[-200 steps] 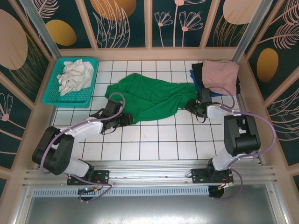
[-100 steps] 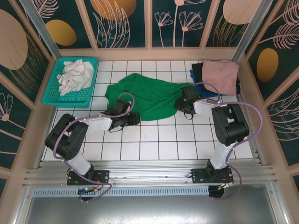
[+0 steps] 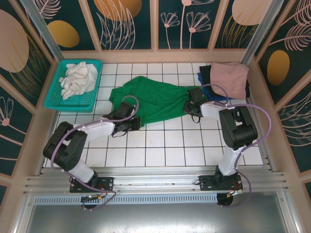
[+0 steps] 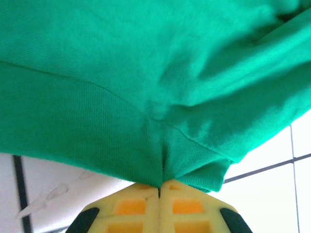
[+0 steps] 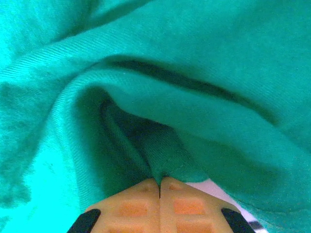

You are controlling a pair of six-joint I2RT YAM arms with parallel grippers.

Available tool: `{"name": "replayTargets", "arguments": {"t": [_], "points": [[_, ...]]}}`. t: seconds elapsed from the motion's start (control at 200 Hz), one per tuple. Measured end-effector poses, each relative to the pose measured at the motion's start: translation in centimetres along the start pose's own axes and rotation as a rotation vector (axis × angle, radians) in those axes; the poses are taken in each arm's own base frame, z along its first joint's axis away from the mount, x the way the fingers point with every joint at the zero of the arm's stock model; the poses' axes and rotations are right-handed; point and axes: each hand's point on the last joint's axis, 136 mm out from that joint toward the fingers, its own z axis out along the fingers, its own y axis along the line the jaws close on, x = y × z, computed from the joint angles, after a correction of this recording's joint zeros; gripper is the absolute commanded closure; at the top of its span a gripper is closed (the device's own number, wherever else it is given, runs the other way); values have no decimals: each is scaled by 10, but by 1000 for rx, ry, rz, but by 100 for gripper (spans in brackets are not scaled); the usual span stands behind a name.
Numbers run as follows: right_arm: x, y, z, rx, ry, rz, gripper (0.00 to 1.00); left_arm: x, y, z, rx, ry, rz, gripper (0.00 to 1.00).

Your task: Fold and stack the t-shirts

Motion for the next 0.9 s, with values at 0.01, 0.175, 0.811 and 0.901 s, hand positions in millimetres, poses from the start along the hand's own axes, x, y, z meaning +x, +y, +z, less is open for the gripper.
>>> {"name": "replayTargets", "arguments": {"t": [0.01,0.175,0.811,0.901], "points": [[1,-1,-1,2,1,-1,97,-1,-1,-2,2,-4,0,100],[-1,-3,-42,1,-23,-14,100,-27,-16,-51,13,-118,11,100],[-10,27,-81,-61,-17,-117,57,-95,30,-58,-288,-171,49,49],[5,18,-79,-58,12,-118,57,-82,48,-55,-333,-134,39,43]]}}
